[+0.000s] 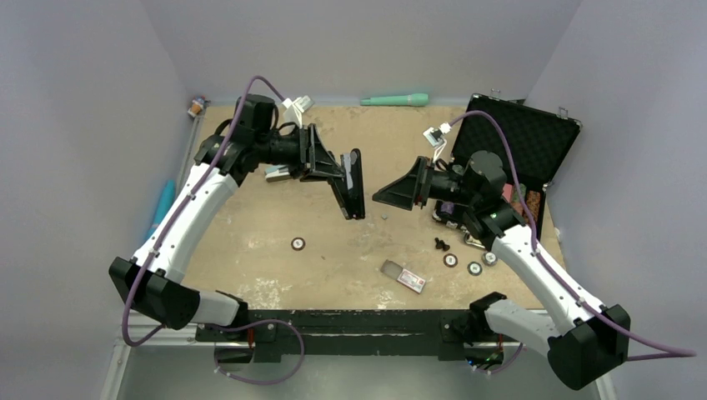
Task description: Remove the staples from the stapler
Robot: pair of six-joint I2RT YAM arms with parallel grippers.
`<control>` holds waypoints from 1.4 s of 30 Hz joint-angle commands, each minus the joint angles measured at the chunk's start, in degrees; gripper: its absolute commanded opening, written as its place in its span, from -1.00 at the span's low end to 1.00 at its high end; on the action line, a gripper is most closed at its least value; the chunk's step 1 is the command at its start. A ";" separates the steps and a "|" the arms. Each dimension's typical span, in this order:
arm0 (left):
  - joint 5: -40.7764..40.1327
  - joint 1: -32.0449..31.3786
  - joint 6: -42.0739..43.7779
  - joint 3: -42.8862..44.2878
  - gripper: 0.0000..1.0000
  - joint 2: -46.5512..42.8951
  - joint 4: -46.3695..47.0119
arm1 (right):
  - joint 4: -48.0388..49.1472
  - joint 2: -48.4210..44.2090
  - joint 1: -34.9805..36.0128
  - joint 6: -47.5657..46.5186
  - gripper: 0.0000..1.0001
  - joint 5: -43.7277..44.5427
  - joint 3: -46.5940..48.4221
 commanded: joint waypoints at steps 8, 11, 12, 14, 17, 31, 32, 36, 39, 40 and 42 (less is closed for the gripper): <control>6.98 -5.01 -7.48 6.24 -1.00 3.34 13.16 | 6.56 -3.08 -3.95 2.85 0.97 -2.25 -3.24; 7.79 -5.96 -7.72 7.43 -1.00 4.35 13.72 | 9.22 -2.86 -3.94 4.43 0.98 -2.33 -3.64; 8.05 -6.31 -7.77 7.55 -1.00 4.51 14.10 | 9.61 -2.70 -4.00 4.64 0.98 -2.27 -3.52; 8.88 -6.76 -8.09 7.39 -1.00 4.69 15.09 | 10.31 -2.15 -4.01 4.86 0.98 -2.25 -2.95; 10.07 -7.30 -8.41 7.03 -1.00 4.78 16.58 | 13.18 -1.25 -3.99 6.42 0.97 -3.08 -2.71; 16.02 -8.04 -13.99 6.45 -1.00 3.11 26.57 | 28.97 2.62 -3.87 14.92 0.97 -10.13 0.39; 16.13 -8.02 -14.24 6.40 -1.00 3.15 26.91 | 29.09 2.76 -3.90 14.88 0.97 -10.50 0.89; 16.32 -8.05 -14.98 6.57 -1.00 3.11 28.28 | 28.26 3.13 -3.91 14.76 0.97 -11.04 2.44; 16.42 -8.06 -15.18 6.76 -1.00 3.44 28.73 | 28.83 3.45 -3.82 15.30 0.97 -10.62 2.42; 16.45 -7.99 -15.34 6.77 -1.00 3.51 28.94 | 29.14 3.80 -3.84 15.71 0.96 -10.60 2.43; 16.58 -8.13 -15.70 6.75 -1.00 3.64 29.61 | 29.46 4.67 -3.86 16.06 0.95 -10.81 2.94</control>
